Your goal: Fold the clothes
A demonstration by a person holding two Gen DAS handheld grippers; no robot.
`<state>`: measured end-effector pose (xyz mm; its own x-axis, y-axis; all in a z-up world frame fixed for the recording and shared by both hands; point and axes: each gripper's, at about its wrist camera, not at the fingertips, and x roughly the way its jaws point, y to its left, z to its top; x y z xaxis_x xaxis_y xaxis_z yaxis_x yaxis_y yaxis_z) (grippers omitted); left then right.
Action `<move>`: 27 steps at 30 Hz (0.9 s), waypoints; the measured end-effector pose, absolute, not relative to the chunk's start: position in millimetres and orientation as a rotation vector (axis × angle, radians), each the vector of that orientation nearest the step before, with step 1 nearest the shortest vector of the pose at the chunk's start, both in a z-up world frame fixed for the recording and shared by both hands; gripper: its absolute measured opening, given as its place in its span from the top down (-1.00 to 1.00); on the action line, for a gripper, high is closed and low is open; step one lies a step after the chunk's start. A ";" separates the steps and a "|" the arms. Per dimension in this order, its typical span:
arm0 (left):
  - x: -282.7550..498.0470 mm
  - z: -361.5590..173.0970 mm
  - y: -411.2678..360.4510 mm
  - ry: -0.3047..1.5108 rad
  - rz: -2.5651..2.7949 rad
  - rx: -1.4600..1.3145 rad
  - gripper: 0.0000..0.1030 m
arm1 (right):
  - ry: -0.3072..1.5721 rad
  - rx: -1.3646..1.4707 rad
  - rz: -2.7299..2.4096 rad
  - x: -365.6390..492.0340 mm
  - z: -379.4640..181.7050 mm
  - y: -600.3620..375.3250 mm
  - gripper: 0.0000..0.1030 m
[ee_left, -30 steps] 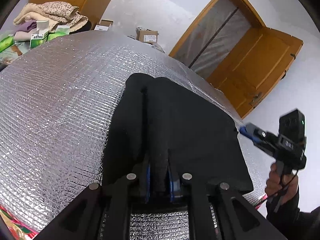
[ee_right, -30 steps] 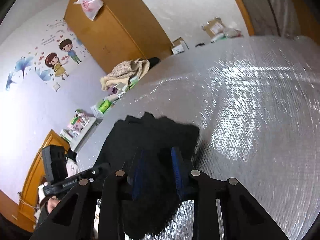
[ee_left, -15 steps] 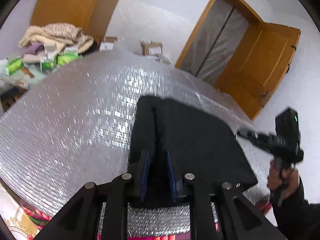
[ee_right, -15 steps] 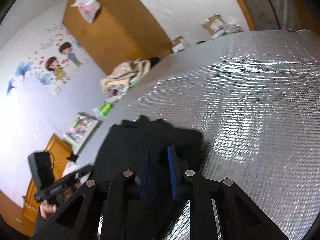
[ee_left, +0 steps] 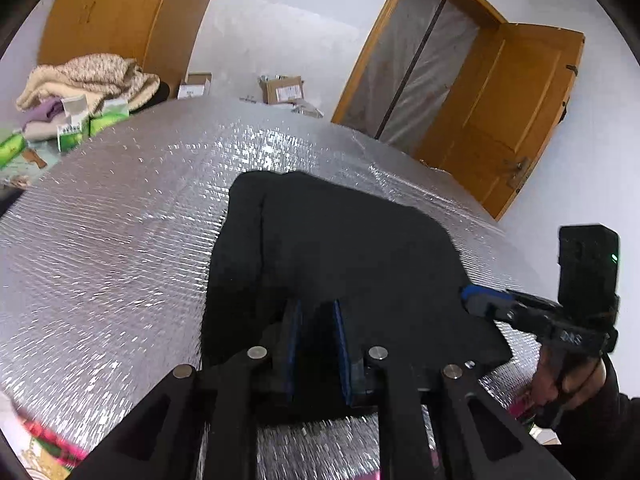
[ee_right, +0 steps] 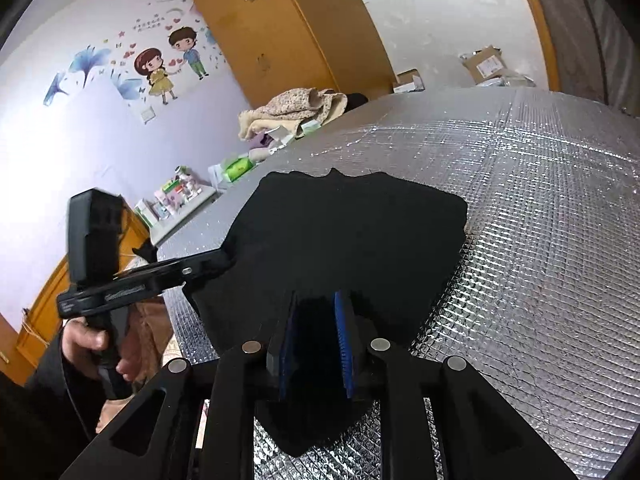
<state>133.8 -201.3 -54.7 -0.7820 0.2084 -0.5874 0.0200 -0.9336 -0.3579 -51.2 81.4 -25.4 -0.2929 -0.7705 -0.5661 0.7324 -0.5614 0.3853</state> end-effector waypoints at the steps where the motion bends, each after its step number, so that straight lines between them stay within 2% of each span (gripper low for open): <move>1: 138.1 -51.3 -197.3 -0.522 2.821 -0.971 0.66 | -0.059 0.902 -1.974 -51.0 -23.6 80.9 0.60; 6: 135.3 -63.9 -167.1 -0.367 2.748 -1.006 0.66 | -0.055 0.906 -1.985 -50.1 -25.6 69.9 0.54; 10: 135.1 -70.8 -177.1 -0.432 2.730 -1.003 0.72 | -0.075 0.929 -1.977 -50.4 -29.4 74.2 0.53; 15: 127.3 -55.3 -176.4 -0.327 2.795 -0.996 0.73 | -0.061 0.942 -1.980 -51.6 -22.3 76.7 0.54; 24: 73.6 -65.6 -219.7 -0.487 2.818 -1.029 0.73 | -0.125 0.930 -2.087 -93.4 -7.6 75.2 0.53; 27: 55.7 -69.0 -234.1 -0.541 2.824 -1.040 0.81 | -0.174 0.988 -2.103 -113.9 -15.4 74.4 0.53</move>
<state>55.7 -234.1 -69.0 -0.7656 0.1979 -0.6122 0.0426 -0.9339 -0.3551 -113.9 74.4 -15.4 -0.3848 -0.7080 -0.5921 0.6010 -0.6791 0.4215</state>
